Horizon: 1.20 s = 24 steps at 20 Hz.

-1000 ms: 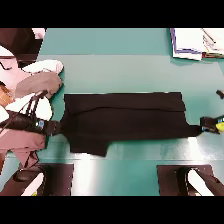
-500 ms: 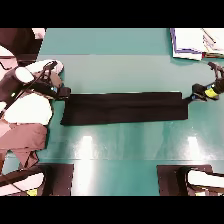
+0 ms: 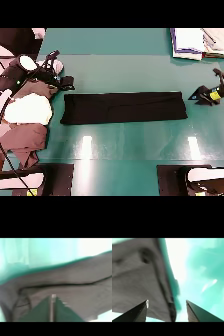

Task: Fold the shirts.

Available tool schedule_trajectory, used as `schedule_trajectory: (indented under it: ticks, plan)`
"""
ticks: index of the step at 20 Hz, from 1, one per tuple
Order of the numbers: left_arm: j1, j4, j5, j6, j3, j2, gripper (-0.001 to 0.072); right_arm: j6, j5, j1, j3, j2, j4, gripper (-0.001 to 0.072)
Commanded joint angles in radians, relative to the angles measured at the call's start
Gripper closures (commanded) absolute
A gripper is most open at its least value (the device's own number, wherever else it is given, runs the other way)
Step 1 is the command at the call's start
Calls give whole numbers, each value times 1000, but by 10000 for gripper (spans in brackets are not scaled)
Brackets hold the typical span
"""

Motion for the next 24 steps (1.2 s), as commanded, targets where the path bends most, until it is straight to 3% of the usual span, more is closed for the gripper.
schedule_trajectory:
  ticks: [1,5,7,9,10,13,18,24]
  plan:
    - [-57,-38,29,13,12,-5,670,-80,-13,-86,-103,-48,138,154]
    - [-195,-37,144,-31,11,-16,679,-100,-26,-11,-111,-129,208,164]
    - [-264,-38,177,-85,12,-46,679,-100,-70,47,-112,-142,246,378]
    - [-325,-47,219,-87,13,-88,680,-111,-90,81,-112,-127,241,660]
    - [-350,-49,247,-87,14,-106,680,-111,-90,85,-112,-105,246,697]
    - [-406,-90,268,-86,65,-192,680,-111,-90,83,-111,18,305,696]
    - [-481,-127,251,-77,219,-353,680,-101,28,152,50,193,452,698]
    - [-504,-163,233,-78,311,-464,680,12,26,361,272,267,454,697]
